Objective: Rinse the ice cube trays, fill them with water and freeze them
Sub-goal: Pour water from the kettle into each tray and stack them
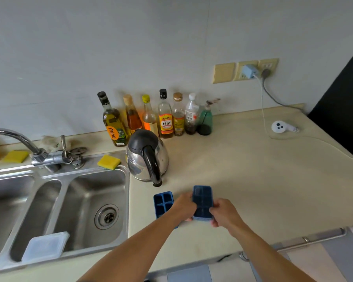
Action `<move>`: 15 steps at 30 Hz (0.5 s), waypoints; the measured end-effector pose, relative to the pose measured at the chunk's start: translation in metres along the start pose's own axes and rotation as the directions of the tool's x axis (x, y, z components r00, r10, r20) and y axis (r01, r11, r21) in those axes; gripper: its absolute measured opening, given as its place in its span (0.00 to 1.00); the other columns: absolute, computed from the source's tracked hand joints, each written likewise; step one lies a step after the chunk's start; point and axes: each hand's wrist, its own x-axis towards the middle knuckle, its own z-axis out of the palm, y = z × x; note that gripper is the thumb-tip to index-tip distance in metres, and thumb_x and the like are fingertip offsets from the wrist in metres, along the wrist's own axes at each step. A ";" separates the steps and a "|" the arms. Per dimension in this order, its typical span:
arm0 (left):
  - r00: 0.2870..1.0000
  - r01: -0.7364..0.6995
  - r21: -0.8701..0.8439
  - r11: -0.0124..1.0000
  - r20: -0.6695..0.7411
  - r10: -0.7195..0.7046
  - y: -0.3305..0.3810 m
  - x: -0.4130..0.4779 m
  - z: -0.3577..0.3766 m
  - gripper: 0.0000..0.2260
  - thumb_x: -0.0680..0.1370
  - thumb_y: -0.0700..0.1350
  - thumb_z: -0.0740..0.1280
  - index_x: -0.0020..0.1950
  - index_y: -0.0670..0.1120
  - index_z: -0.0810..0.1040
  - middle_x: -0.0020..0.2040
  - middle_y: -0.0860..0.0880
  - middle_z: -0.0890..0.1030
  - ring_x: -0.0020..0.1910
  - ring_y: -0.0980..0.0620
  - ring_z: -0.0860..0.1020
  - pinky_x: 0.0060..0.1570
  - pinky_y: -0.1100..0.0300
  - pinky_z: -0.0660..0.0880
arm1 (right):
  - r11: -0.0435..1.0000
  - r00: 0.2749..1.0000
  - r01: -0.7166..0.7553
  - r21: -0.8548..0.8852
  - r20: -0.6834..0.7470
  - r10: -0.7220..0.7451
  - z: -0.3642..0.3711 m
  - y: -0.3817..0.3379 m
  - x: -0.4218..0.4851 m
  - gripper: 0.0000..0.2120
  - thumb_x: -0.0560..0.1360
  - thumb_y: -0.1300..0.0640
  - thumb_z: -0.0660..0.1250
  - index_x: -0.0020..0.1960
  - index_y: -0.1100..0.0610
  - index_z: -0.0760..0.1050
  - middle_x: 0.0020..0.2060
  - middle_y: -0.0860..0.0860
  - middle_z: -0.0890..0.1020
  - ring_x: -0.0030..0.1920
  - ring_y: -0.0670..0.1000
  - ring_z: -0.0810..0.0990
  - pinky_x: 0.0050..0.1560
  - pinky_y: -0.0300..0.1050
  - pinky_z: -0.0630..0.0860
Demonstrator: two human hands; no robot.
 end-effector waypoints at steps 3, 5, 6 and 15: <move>1.000 -0.021 0.016 1.000 0.008 0.021 -0.001 0.002 0.003 0.19 0.77 0.34 0.57 0.60 0.53 0.76 0.50 0.46 0.83 0.52 0.42 0.84 0.52 0.45 0.83 | 0.998 1.000 0.025 -0.059 -0.014 -0.025 0.000 0.006 0.001 0.10 0.76 0.69 0.59 0.48 0.60 0.78 0.42 0.58 0.83 0.32 0.54 0.81 0.33 0.44 0.81; 0.999 -0.037 0.058 0.998 0.001 0.037 -0.001 0.004 0.002 0.19 0.77 0.34 0.57 0.63 0.48 0.77 0.53 0.43 0.83 0.53 0.40 0.84 0.54 0.43 0.82 | 0.993 0.999 0.046 -0.108 -0.016 -0.048 -0.001 0.007 0.000 0.08 0.77 0.67 0.61 0.52 0.60 0.77 0.44 0.57 0.83 0.36 0.54 0.81 0.34 0.41 0.80; 0.999 -0.038 0.069 0.997 -0.003 0.039 -0.001 0.004 0.002 0.19 0.78 0.34 0.57 0.65 0.46 0.77 0.54 0.41 0.83 0.53 0.40 0.84 0.55 0.42 0.81 | 0.988 0.998 0.062 -0.143 -0.019 -0.065 -0.001 0.007 -0.001 0.07 0.78 0.65 0.62 0.54 0.59 0.76 0.45 0.55 0.82 0.38 0.52 0.80 0.33 0.37 0.76; 0.913 -0.240 -0.002 0.971 -0.339 0.225 -0.019 -0.010 -0.051 0.08 0.83 0.42 0.62 0.56 0.48 0.80 0.45 0.51 0.84 0.37 0.56 0.84 0.39 0.57 0.83 | 0.909 0.902 0.351 -0.225 -0.179 -0.393 0.010 -0.032 -0.030 0.09 0.82 0.56 0.65 0.61 0.55 0.76 0.51 0.50 0.80 0.50 0.50 0.79 0.46 0.40 0.71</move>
